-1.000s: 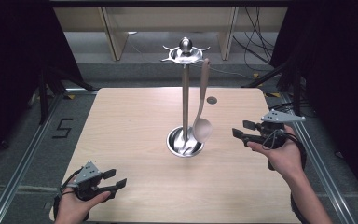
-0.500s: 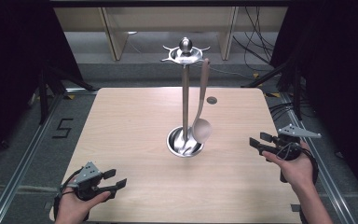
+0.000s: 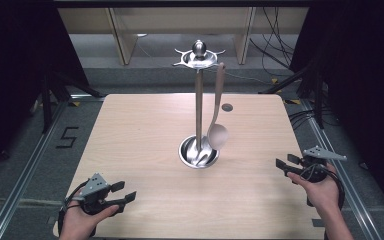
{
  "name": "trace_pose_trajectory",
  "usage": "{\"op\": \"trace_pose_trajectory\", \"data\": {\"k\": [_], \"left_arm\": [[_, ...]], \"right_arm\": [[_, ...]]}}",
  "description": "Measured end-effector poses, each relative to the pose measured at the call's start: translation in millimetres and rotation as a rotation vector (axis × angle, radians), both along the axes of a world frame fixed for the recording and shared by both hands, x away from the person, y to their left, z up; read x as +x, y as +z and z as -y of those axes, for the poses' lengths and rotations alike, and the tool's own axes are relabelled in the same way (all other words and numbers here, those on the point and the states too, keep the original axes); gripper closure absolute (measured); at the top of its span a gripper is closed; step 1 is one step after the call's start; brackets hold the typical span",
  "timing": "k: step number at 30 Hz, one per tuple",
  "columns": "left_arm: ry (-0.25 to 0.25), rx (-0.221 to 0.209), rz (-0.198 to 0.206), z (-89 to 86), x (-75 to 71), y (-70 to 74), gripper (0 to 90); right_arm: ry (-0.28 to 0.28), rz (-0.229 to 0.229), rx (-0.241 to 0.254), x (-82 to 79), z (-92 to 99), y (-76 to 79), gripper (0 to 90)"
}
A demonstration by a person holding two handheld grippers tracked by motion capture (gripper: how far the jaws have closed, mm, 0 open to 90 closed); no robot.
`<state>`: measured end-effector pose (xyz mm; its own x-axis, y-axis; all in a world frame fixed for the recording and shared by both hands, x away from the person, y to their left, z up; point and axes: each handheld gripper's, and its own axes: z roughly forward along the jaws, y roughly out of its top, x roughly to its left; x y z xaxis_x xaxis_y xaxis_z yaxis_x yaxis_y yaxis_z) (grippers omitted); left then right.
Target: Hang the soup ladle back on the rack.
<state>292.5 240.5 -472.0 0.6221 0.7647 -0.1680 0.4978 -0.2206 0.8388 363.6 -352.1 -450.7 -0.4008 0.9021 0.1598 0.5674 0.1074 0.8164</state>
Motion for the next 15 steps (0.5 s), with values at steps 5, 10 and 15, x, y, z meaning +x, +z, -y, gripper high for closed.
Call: {"op": "trace_pose_trajectory", "data": {"k": [5,10,15], "left_arm": [[-0.001,-0.005,-0.001,-0.1,0.2,-0.1,39.0],[-0.018,0.005,0.006,0.4,0.7,0.3,39.0],[-0.008,0.001,-0.008,1.4,0.4,0.4,39.1]], "right_arm": [[-0.032,0.015,-0.063,-3.8,3.6,-8.1,43.7],[-0.031,0.004,-0.07,-8.1,3.6,-9.8,43.7],[-0.045,0.004,-0.07,-9.3,0.6,-9.7,43.6]]}}
